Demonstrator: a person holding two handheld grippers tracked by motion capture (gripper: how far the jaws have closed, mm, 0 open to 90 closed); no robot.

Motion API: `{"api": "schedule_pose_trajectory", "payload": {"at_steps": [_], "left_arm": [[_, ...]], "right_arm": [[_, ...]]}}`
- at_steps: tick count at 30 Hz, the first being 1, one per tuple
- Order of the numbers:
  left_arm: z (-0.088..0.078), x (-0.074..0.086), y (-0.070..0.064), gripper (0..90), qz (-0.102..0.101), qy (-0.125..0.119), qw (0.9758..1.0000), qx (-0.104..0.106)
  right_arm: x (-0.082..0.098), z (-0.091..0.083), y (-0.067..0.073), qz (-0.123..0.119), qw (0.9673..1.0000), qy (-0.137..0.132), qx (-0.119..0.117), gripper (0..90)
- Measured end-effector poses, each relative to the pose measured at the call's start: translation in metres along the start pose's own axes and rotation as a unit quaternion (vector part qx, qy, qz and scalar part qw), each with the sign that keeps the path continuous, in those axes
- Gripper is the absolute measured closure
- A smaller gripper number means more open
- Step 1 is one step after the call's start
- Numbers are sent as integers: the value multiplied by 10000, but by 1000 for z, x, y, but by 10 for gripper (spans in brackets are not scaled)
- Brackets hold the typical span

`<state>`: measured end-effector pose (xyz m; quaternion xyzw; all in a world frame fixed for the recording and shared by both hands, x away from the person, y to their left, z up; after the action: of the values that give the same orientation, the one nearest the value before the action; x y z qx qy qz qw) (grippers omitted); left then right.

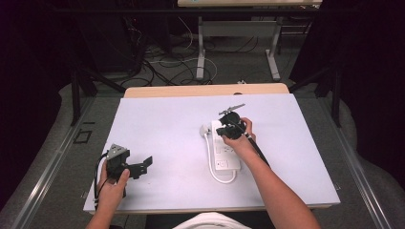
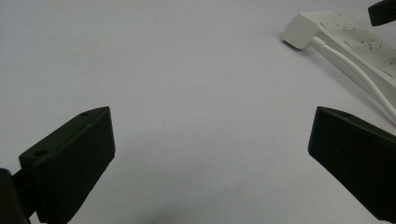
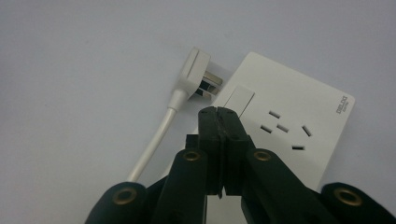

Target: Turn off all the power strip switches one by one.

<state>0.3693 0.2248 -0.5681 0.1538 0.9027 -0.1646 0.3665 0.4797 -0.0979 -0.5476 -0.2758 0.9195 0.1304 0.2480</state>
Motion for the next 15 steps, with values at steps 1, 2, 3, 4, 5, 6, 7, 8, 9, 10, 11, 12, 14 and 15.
{"api": "schedule_pose_trajectory", "payload": {"at_steps": [1, 2, 3, 4, 5, 6, 7, 8, 9, 10, 11, 12, 14, 15], "left_arm": [[0, 0, 0, 5, -5, -3, 10000, 1], [0, 0, 0, 5, -3, -3, 10000, 0], [0, 0, 0, 5, 4, 4, 10000, -1], [0, 0, 0, 5, 10, 7, 10000, 0], [0, 0, 0, 5, 12, 8, 10000, 1], [0, 0, 0, 5, 14, 19, 10000, 5], [-1, 0, 0, 5, 18, 38, 10000, 18], [-1, 0, 0, 5, 14, 32, 10000, 17], [-1, 0, 0, 5, 12, 33, 10000, 18], [-1, 0, 1, 5, 14, 34, 10000, 14], [-1, 0, 1, 5, 10, 32, 10000, 15], [-1, 0, 1, 5, 11, 34, 10000, 15], [-1, 0, 1, 5, 12, 35, 10000, 15], [-1, 0, 1, 5, 14, 37, 10000, 15]], "right_arm": [[-1, 0, 0, 5, 10000, -10, -8, 900], [-2, 0, 0, 26, 10000, -26, -28, 900], [-2, 0, -1, 16, 10000, -13, -8, 900], [-3, 1, -1, 41, 10000, -21, -27, 900], [-4, 1, -1, 65, 10000, -24, -36, 900], [-4, 2, -2, 38, 10000, -77, -13, 900], [-4, 2, -2, 61, 10000, -6, -27, 900], [-4, 3, -2, 72, 10000, 17, -23, 900], [-4, 5, -3, 81, 10000, 16, -26, 900], [-4, 5, -4, 62, 10000, 70, -30, 900], [-4, 7, -4, 73, 9999, 81, -26, 900], [-3, 7, -4, 94, 9999, 94, -32, 900], [-3, 9, -4, 123, 9998, 126, -11, 900], [-3, 11, -5, 90, 9998, 148, -34, 900]]}}
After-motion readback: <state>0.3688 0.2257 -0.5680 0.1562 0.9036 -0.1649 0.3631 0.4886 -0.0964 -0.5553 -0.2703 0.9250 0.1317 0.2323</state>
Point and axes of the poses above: each handheld gripper's, and its own axes: z roughly forward along the jaws, x roughly out of its underside, y roughly to its left, the point moved 6 cm from there along z, roughly forward along the jaws, and after that the axes turned 10 degrees about y, right-handed, at the moved point
